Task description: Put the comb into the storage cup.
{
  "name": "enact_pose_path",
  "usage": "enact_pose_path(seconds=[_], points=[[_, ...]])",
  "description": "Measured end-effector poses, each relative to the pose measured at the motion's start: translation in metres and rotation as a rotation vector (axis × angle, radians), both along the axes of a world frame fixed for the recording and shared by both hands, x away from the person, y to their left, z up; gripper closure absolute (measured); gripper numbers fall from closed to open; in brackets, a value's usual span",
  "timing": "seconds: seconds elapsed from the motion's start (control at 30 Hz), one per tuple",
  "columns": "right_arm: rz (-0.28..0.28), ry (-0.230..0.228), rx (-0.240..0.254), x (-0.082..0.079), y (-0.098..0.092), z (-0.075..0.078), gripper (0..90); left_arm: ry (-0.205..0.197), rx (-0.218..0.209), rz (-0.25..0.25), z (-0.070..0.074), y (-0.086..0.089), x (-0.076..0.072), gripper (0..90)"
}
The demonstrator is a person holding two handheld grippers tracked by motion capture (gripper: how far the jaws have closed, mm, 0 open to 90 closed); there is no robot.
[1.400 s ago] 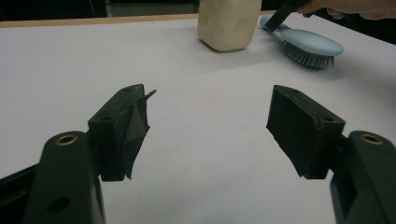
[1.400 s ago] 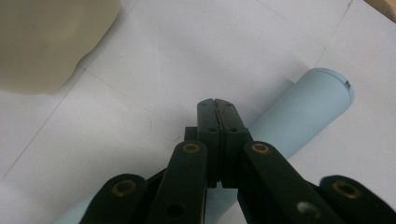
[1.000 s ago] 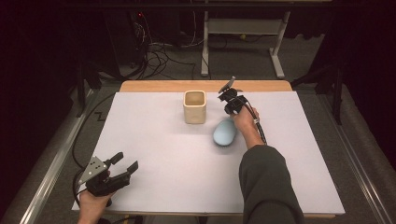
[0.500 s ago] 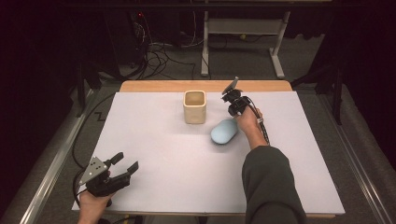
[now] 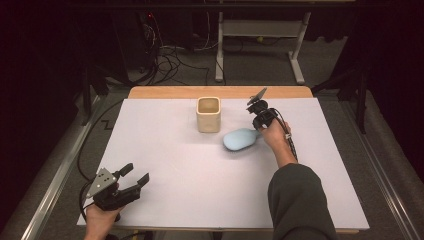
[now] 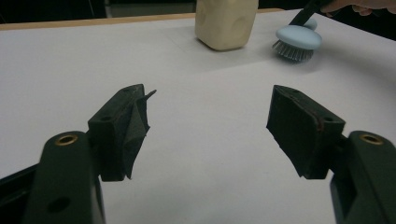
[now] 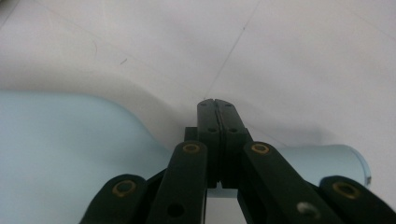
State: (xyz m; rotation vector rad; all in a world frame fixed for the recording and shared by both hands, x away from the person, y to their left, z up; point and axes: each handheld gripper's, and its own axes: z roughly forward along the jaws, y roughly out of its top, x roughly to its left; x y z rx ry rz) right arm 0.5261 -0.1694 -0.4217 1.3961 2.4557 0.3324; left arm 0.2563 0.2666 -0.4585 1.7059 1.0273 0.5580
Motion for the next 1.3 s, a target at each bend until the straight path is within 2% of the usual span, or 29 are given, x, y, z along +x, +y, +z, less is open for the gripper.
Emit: enact_pose_path(seconds=[0.47, 0.8, 1.13, 1.3], points=[[-0.029, 0.039, 0.035, -0.011, -0.017, -0.005, 90.0, 0.003, -0.004, -0.003, 0.000, -0.001, -0.001, 29.8], [-0.026, 0.044, 0.051, -0.030, -0.028, -0.008, 90.0, 0.002, -0.003, -0.004, 0.000, -0.002, -0.001, 29.8], [-0.002, 0.029, 0.084, -0.046, -0.029, -0.006, 90.0, 0.005, 0.005, -0.010, -0.001, -0.003, 0.000, 29.8], [0.003, 0.029, 0.099, -0.055, -0.033, -0.010, 90.0, 0.004, 0.007, -0.010, -0.001, -0.004, 0.000, 29.9]])
